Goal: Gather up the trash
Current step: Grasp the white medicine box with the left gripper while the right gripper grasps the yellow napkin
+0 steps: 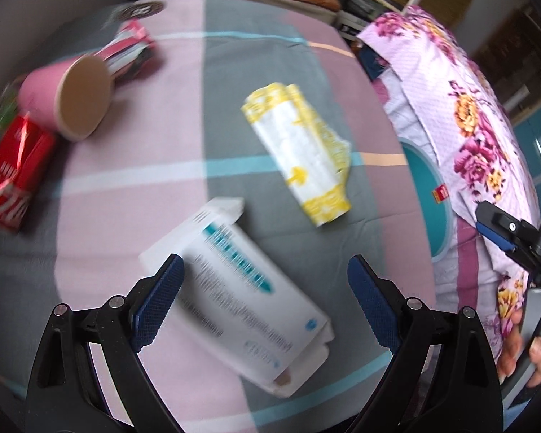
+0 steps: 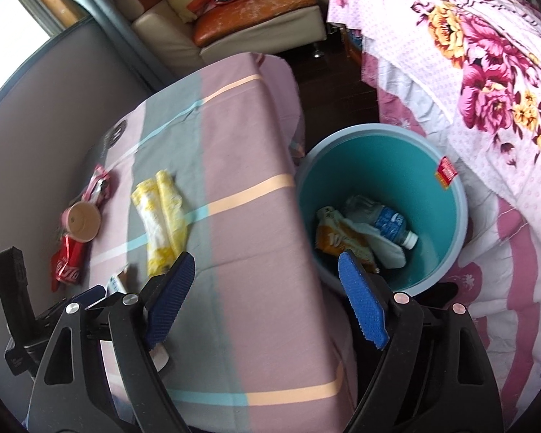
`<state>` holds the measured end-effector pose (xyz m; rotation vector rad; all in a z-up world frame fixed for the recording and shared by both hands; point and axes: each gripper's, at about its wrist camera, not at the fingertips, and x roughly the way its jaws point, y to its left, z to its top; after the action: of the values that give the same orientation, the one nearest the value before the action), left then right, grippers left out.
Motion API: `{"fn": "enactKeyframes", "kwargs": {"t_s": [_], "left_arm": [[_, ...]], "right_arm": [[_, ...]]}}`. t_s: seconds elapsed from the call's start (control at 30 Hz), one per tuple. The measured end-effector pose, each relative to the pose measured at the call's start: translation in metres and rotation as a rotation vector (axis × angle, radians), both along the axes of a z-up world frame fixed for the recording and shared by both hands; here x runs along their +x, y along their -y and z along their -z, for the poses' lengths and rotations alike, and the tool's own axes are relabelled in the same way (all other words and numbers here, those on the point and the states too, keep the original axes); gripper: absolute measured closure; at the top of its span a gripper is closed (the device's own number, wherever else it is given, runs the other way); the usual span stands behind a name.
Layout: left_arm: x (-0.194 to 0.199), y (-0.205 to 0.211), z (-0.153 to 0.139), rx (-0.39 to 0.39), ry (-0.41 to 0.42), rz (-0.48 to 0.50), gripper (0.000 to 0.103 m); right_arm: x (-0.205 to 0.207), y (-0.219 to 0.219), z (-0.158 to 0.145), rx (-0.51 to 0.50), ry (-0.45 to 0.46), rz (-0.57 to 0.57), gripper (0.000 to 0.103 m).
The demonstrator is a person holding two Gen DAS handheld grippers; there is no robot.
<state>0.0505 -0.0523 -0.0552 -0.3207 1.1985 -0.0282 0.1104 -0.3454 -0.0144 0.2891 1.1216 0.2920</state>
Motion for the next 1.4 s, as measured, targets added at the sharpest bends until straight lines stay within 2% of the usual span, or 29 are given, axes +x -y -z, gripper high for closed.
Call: {"fn": "enactKeyframes", "kwargs": {"t_s": [0.13, 0.27, 0.47, 0.6, 0.73, 0.87, 0.93, 0.97, 1.0, 1.07, 1.1, 1.17, 1.27, 1.33, 1.37, 1.4], "left_arm": [[-0.011, -0.006, 0.002, 0.003, -0.021, -0.043, 0.011], [-0.018, -0.009, 0.01, -0.03, -0.068, -0.095, 0.011], [-0.013, -0.002, 0.01, -0.059, -0.072, -0.13, 0.011], [-0.005, 0.009, 0.013, -0.024, -0.074, -0.11, 0.011], [0.0, 0.021, 0.025, 0.023, -0.115, -0.067, 0.011], [-0.001, 0.026, 0.026, 0.074, -0.082, -0.02, 0.01], [-0.003, 0.027, 0.024, 0.09, -0.059, 0.015, 0.014], [-0.004, 0.025, 0.022, 0.089, -0.041, 0.026, 0.021], [-0.005, 0.022, 0.02, 0.097, -0.031, 0.027, 0.035], [-0.005, 0.012, 0.016, 0.084, -0.014, 0.029, 0.046], [-0.005, 0.009, 0.015, 0.08, -0.008, 0.029, 0.057], [-0.004, 0.002, 0.01, 0.083, 0.019, 0.029, 0.071], [-0.001, -0.007, 0.006, 0.102, 0.046, 0.051, 0.074], [0.001, -0.013, 0.007, 0.068, 0.038, 0.068, 0.074], [0.0, -0.013, 0.007, 0.052, 0.036, 0.066, 0.071], [-0.001, -0.012, 0.007, 0.026, 0.029, 0.065, 0.059]], "right_arm": [[-0.011, -0.007, 0.004, 0.03, -0.007, -0.021, 0.025], [-0.018, -0.013, 0.008, 0.05, -0.016, -0.043, 0.025], [-0.026, -0.017, 0.017, 0.066, -0.034, -0.067, 0.025], [-0.027, -0.015, 0.023, 0.074, -0.048, -0.064, 0.025], [-0.026, -0.012, 0.026, 0.076, -0.055, -0.053, 0.025], [-0.025, -0.011, 0.028, 0.074, -0.061, -0.053, 0.025], [-0.024, -0.012, 0.029, 0.07, -0.064, -0.055, 0.025], [-0.023, -0.012, 0.029, 0.069, -0.065, -0.057, 0.025], [-0.023, -0.013, 0.029, 0.067, -0.065, -0.058, 0.025], [-0.022, -0.016, 0.028, 0.057, -0.065, -0.062, 0.025], [-0.022, -0.017, 0.028, 0.054, -0.066, -0.064, 0.025], [-0.019, -0.022, 0.027, 0.043, -0.067, -0.072, 0.025], [-0.017, -0.032, 0.025, 0.024, -0.066, -0.093, 0.025], [-0.015, -0.04, 0.023, 0.013, -0.067, -0.11, 0.025], [-0.014, -0.044, 0.021, 0.007, -0.064, -0.118, 0.025], [-0.013, -0.046, 0.02, 0.006, -0.06, -0.121, 0.025]]}}
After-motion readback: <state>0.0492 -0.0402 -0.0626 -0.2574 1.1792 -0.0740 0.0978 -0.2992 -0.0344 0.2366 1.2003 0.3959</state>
